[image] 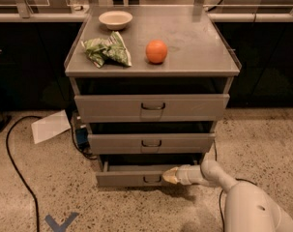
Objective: Close bottom drawer
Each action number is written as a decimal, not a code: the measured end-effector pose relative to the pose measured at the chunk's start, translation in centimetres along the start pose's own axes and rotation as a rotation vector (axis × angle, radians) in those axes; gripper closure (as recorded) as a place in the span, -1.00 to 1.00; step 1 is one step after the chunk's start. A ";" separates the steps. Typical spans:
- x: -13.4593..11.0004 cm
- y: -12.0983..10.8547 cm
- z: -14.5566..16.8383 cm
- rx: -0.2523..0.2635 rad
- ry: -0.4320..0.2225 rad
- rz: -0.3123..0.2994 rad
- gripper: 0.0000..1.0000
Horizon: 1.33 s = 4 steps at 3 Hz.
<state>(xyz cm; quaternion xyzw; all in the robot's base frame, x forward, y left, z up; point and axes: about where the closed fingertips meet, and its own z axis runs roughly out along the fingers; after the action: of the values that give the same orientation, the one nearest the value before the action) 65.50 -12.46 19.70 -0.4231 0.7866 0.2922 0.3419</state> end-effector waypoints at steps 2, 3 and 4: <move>-0.5 -2.0 0.4 0.041 -0.015 -0.011 1.00; -1.7 -4.2 -0.8 0.094 -0.013 -0.042 1.00; -2.9 -6.0 -2.0 0.138 -0.015 -0.073 1.00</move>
Offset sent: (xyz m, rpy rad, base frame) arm 0.0128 -0.0091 0.0090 -0.0008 -0.0423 -0.0375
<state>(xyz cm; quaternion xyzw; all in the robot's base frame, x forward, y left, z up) 71.29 -15.46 22.10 -0.4245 0.7863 0.2280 0.3866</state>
